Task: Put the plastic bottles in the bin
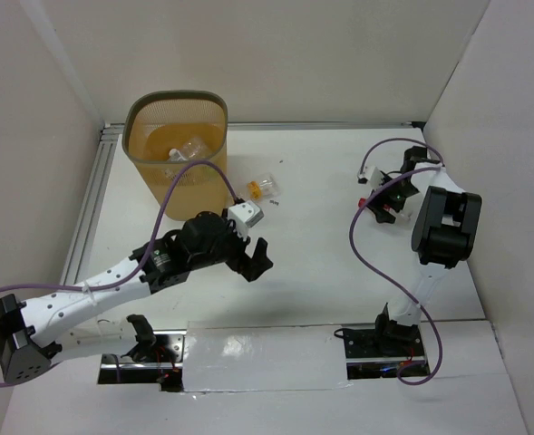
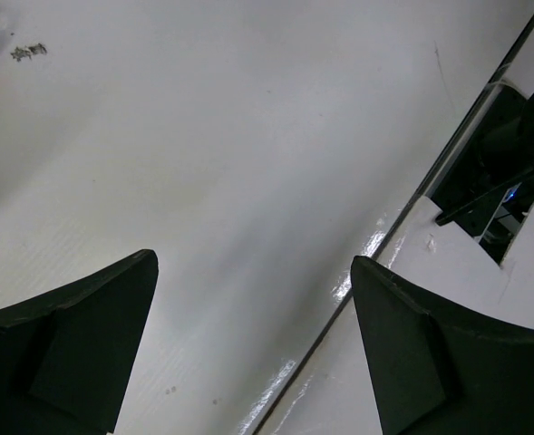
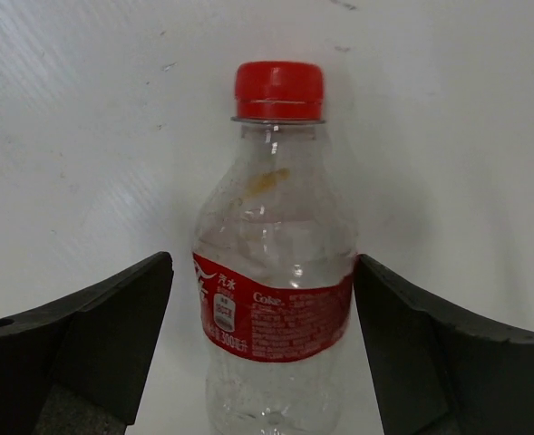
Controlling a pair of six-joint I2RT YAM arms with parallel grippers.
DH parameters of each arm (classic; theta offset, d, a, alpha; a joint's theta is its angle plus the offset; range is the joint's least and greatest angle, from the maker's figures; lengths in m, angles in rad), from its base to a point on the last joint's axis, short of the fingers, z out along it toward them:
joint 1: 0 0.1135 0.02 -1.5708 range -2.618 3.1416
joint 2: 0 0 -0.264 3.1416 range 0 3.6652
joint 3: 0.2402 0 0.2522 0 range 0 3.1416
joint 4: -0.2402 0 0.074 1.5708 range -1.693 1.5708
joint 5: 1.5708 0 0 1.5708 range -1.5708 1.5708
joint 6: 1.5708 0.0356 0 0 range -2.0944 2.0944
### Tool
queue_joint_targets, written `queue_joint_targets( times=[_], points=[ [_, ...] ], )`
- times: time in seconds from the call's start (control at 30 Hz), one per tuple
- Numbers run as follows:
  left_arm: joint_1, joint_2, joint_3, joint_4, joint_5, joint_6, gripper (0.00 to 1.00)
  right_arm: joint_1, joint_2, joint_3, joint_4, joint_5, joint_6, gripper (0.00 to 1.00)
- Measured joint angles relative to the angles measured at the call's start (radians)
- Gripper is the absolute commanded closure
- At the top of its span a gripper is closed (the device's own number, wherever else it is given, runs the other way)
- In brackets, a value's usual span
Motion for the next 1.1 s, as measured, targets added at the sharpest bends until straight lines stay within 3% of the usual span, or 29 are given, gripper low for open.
queue_joint_targets(
  times=[0.1, 0.17, 0.2, 0.33, 0.5, 0.67, 0.77, 0.9, 1.1],
  points=[
    [-0.029, -0.045, -0.042, 0.008, -0.029, -0.027, 0.0, 0.012, 0.0, -0.03, -0.002, 0.034, -0.01, 0.27],
    [-0.042, -0.06, -0.061, 0.012, -0.047, -0.047, 0.0, 0.021, 0.0, -0.04, -0.018, 0.048, -0.015, 0.41],
    [-0.047, -0.064, -0.069, 0.014, -0.058, -0.052, 0.0, 0.025, 0.0, -0.04, -0.024, 0.049, -0.019, 0.54],
    [-0.074, -0.066, -0.112, 0.033, -0.091, -0.077, 0.0, 0.034, 0.003, 0.017, -0.136, 0.028, -0.02, 0.74],
    [-0.12, -0.071, -0.195, 0.05, -0.112, -0.109, 0.0, 0.101, 0.001, 0.213, -0.303, -0.019, -0.027, 0.75],
    [-0.167, -0.103, -0.282, 0.066, -0.13, -0.153, 0.0, 0.365, -0.035, 0.459, -0.316, -0.059, 0.039, 0.73],
    [-0.182, -0.132, -0.306, 0.074, -0.14, -0.165, 0.0, 0.548, -0.073, 0.557, -0.222, -0.079, 0.151, 0.73],
    [-0.19, -0.185, -0.337, 0.084, -0.148, -0.182, 0.0, 0.769, -0.09, 0.674, 0.026, -0.055, 0.352, 0.73],
    [-0.195, -0.237, -0.352, 0.064, -0.155, -0.177, 0.0, 0.945, 0.027, 0.979, 0.267, 0.034, 0.508, 0.76]
  ],
)
